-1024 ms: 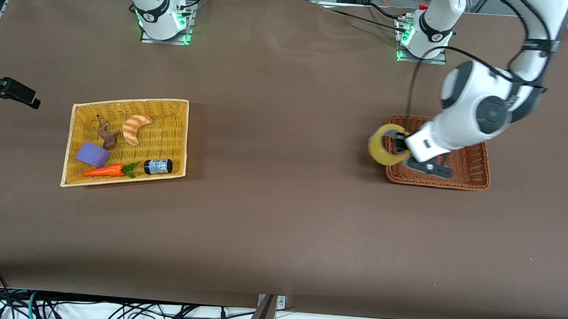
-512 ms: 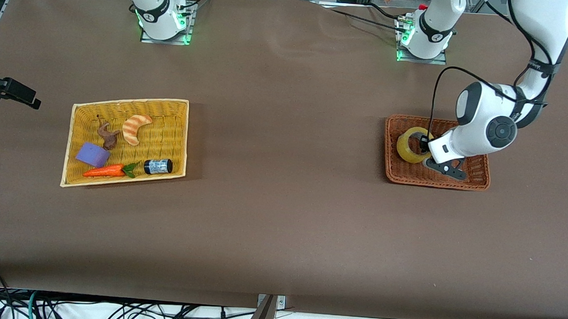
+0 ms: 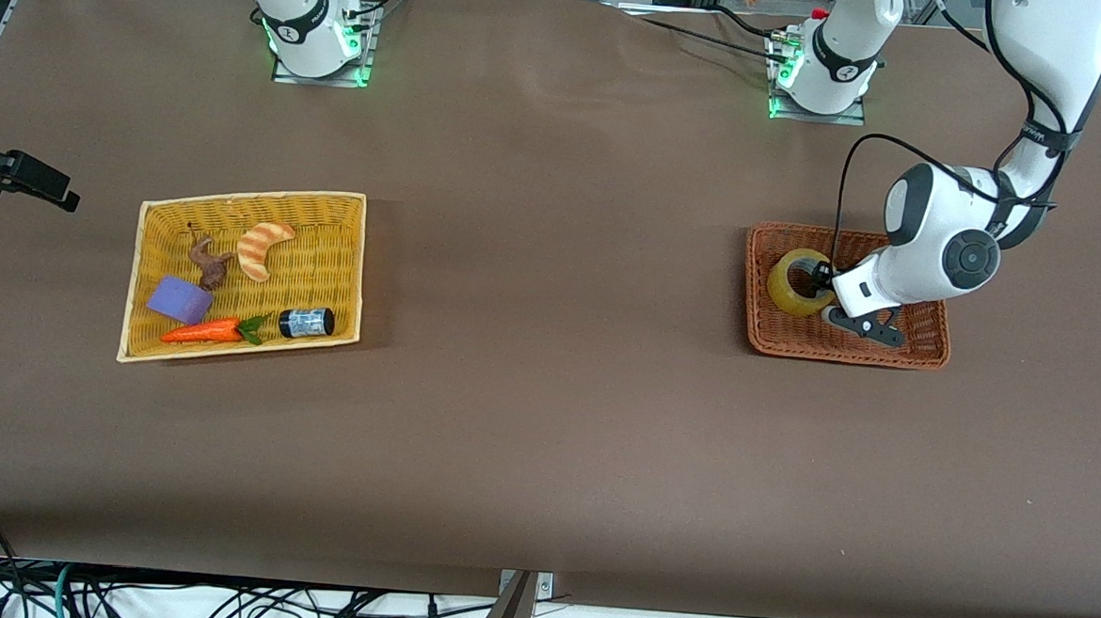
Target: Transfer tape with both arms
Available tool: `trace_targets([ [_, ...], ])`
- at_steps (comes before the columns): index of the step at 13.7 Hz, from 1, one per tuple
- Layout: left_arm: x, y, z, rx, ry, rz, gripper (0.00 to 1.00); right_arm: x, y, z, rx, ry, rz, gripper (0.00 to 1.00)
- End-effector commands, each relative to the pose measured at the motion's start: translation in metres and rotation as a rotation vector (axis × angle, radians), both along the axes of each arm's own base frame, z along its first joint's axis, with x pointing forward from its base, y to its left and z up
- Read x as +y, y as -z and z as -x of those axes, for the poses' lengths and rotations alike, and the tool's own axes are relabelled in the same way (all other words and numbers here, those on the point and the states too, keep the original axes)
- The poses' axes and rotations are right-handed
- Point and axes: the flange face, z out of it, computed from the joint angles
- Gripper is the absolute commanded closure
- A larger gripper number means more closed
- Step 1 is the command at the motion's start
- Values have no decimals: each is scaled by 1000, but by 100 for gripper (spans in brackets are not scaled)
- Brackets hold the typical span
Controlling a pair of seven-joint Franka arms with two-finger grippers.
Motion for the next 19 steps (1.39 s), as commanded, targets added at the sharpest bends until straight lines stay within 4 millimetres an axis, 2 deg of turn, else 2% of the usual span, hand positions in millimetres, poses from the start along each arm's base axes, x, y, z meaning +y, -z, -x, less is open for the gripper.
trace_targets([
  [1,2,-55,-4,-67,3,-18,0,-1,-6,-3,-2,-11,0,0],
  [2,2,-94,-18,-149,6,-23,0,-1,-6,-3,-3,-11,1,0],
  [3,-10,-136,-29,-223,35,-33,0,-1,-6,-3,-3,-11,1,0],
  [5,-22,-201,-41,-253,49,-37,0,-1,-6,-3,-3,-11,1,0],
  [6,-37,-237,-47,-250,54,-38,0,-1,-6,-3,-3,-11,1,0],
  [8,-59,-311,-49,-193,-24,-55,0,-1,-6,-3,-3,-11,1,0],
  [9,-65,-336,-45,-167,-49,-64,0,-1,-6,-3,-3,-11,1,0],
  [11,-52,-366,-46,-151,-77,-60,0,-1,-6,-3,-3,-11,1,0],
  [12,-25,-375,-52,-155,-124,-52,0,-1,-6,-3,-3,-11,1,0],
  [19,-40,-379,-49,-140,-107,-61,0,-1,-6,-3,-3,-10,1,0],
])
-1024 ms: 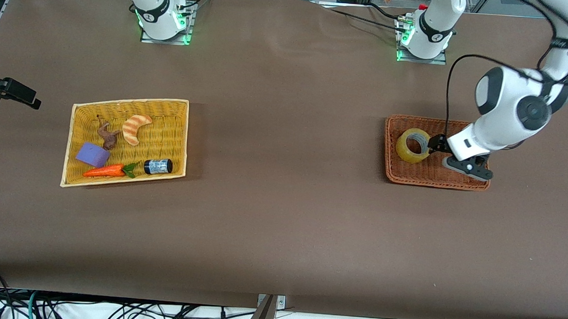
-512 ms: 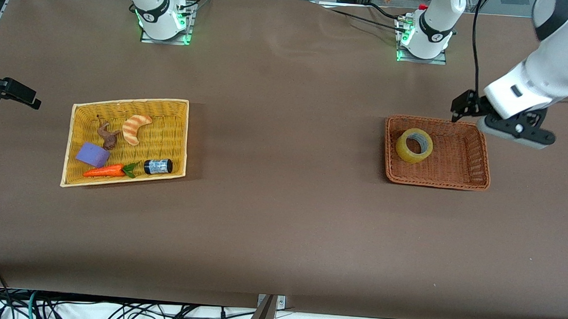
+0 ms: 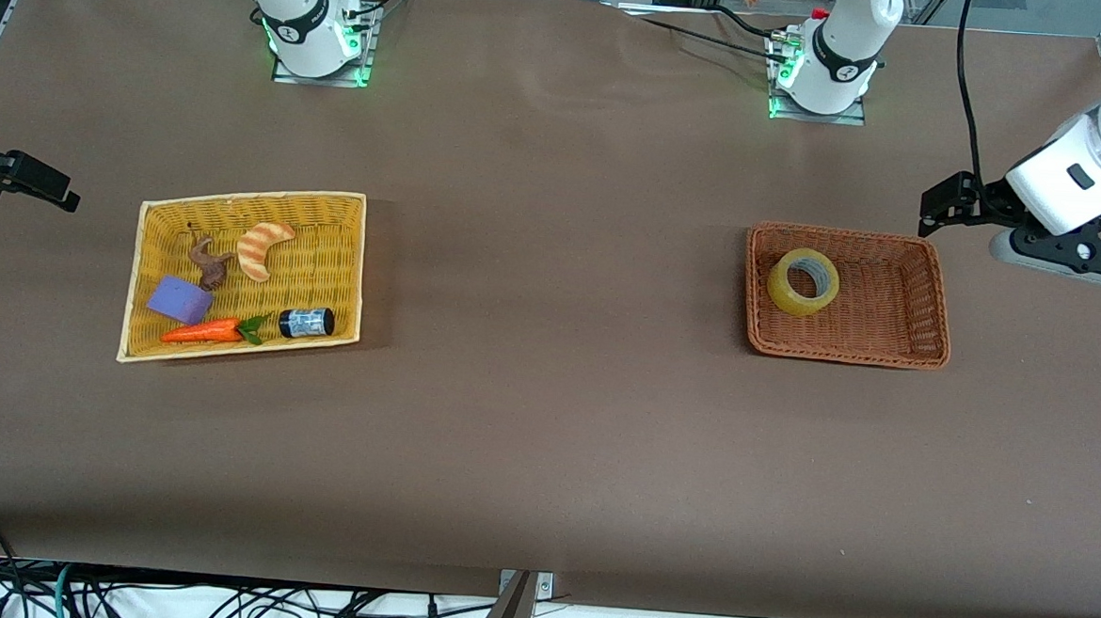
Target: Transfer tape with both arms
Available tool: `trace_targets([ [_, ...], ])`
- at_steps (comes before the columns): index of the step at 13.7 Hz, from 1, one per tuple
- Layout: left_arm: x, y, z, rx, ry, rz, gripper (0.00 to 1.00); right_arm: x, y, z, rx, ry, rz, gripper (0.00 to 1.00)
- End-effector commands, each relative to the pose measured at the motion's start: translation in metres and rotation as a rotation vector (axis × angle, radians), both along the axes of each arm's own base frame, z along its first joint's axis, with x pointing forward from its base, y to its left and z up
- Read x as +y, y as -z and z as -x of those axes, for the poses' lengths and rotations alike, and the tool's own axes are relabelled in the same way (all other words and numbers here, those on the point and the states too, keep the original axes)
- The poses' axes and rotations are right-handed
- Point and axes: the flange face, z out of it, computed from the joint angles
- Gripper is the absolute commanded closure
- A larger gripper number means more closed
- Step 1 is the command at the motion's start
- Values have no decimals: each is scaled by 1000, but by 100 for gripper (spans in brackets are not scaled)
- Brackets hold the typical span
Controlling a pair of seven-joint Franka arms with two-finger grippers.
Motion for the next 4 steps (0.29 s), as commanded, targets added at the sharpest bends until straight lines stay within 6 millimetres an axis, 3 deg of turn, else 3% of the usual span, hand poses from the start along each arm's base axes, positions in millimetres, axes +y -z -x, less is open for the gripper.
trace_targets([
  [1,-3,-8,-1,10,-3,-7,0,-2,-6,-3,-3,-9,1,0],
  [4,3,-6,1,33,-12,-10,0,-2,-5,-2,-1,-9,0,0],
])
